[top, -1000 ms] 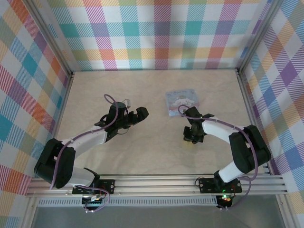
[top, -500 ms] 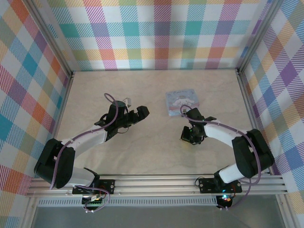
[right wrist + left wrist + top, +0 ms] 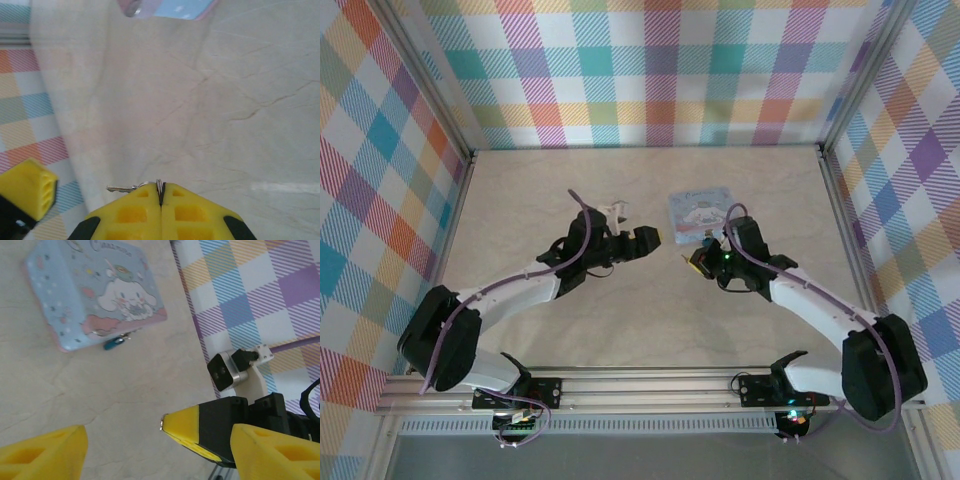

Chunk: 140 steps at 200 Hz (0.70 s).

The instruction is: Unlock a padlock with a key

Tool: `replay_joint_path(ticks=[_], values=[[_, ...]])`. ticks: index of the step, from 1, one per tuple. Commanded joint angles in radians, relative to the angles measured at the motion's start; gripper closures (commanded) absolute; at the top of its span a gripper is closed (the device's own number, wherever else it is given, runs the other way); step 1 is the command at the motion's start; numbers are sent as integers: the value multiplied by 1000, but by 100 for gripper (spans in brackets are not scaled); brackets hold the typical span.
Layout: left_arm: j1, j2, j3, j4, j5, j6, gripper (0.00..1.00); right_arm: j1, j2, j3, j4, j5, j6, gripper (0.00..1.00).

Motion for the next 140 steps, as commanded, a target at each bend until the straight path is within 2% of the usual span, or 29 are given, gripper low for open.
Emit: replay_joint_path(ticks=[1,75,140], values=[[-36,41,48,36,22,22,31,0,-30,17,45,-45,69,100],[-111,140,127,39,31,27,49,2,-47,12,77,-76,104,100],[-127,179,153,28,21,24,65,1,-56,12,91,-90,115,100]])
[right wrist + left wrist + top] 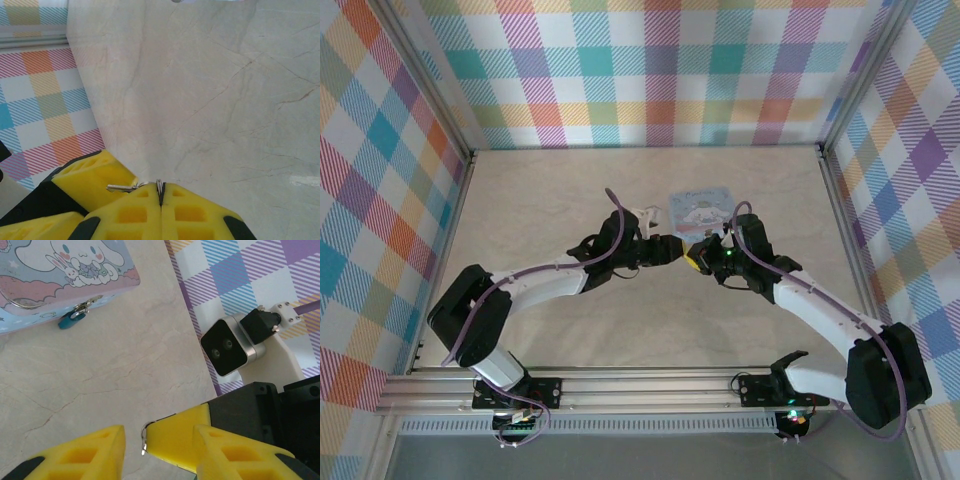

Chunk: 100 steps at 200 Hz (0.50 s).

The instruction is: Unlock a padlock with a key

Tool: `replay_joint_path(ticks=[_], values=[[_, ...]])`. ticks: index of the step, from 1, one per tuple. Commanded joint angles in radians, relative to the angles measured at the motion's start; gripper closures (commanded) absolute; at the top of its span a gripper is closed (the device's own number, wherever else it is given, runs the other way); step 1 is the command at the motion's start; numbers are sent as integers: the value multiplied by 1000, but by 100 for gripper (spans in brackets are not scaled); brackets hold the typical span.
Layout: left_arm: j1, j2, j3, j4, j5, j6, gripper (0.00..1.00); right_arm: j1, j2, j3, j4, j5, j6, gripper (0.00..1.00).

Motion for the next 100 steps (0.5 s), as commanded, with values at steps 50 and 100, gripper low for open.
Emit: replay_joint_path(ticks=[50,100], values=[[-17,8,35,-6,-22,20,89,2,-26,8,35,-35,8,100],[4,-50,30,-66,-39,67,100,-2,-59,-23,29,-18,-120,81]])
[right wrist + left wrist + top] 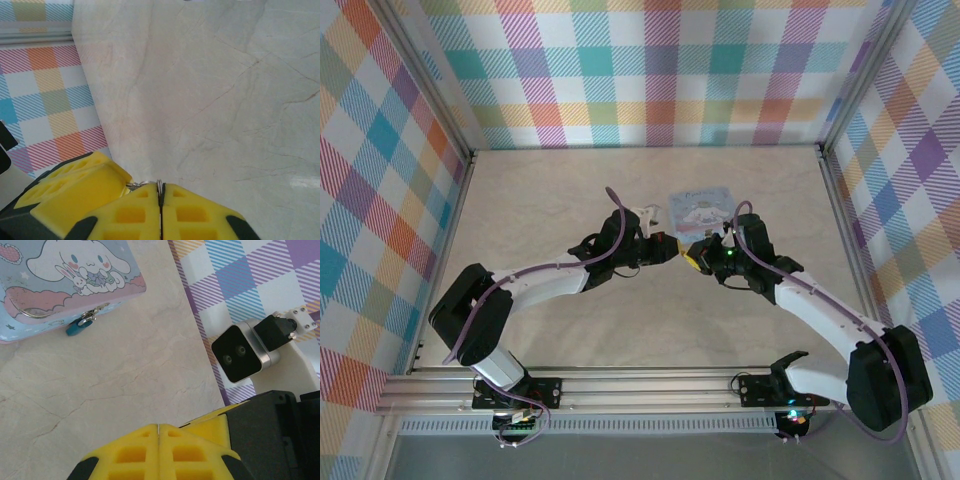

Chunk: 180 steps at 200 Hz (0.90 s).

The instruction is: Unlock a padlock with a key

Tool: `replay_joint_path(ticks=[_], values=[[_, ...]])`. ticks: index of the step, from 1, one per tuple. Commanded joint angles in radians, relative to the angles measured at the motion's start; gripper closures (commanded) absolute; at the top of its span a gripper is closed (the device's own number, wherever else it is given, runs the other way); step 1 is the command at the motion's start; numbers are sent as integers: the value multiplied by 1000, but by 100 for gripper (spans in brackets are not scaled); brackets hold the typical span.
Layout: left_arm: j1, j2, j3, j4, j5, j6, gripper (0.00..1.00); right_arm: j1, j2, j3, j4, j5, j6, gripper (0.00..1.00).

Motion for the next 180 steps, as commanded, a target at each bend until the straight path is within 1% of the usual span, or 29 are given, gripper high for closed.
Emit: replay_joint_path(ticks=[1,21,42,69,93,108,130,153,180], values=[[4,-54,19,-50,-7,50,100,-2,-43,-21,26,-5,-96,81],[30,-98,34,-119,26,118,100,-25,-61,-48,49,-14,-199,72],[66,-142,65,-226,87,207,100,-67,-96,-81,112,-59,-331,63],[112,-179,119,-356,207,312,100,-103,-157,-124,288,-210,-478,53],[129,-203,164,-441,280,392,100,-104,-185,-109,346,-318,-552,44],[132,-210,180,-459,321,419,100,-102,-169,-84,354,-367,-556,44],[135,-210,196,-467,355,431,100,-88,-129,-63,431,-436,-524,44],[137,-210,197,-459,361,430,100,-58,-94,-44,443,-433,-523,45],[137,-209,192,-458,361,429,100,-26,-57,-25,452,-430,-524,50]])
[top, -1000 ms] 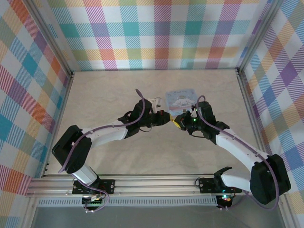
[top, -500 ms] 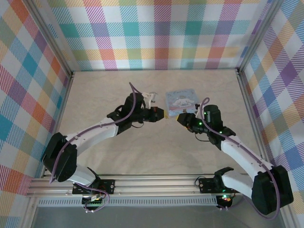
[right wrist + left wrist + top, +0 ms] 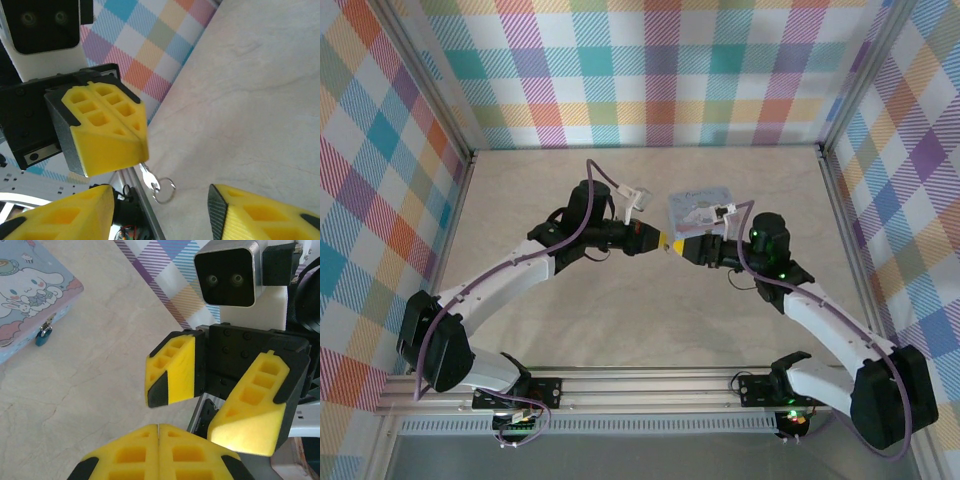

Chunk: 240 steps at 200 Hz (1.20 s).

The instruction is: Unlock a padlock with a key

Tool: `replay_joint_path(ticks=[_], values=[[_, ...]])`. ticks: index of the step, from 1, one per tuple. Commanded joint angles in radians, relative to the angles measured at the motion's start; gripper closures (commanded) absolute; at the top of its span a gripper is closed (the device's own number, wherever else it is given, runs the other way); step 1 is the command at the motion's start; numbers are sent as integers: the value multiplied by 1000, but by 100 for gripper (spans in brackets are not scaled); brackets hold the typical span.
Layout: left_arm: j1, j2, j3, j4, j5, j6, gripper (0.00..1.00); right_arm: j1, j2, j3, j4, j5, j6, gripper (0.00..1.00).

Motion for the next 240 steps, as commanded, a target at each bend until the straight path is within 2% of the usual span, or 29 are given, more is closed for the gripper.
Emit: replay_joint_path(ticks=[1,77,184,240], values=[[6,-18,19,-19,34,29,100,25,27,40,64,-41,-26,50],[18,-40,-10,16,8,9,100,58,72,36,82,-55,-8,56],[25,-43,-17,28,12,-4,100,70,92,39,87,-67,-4,71],[26,-42,-18,28,8,-5,100,72,82,41,59,-42,-16,86]])
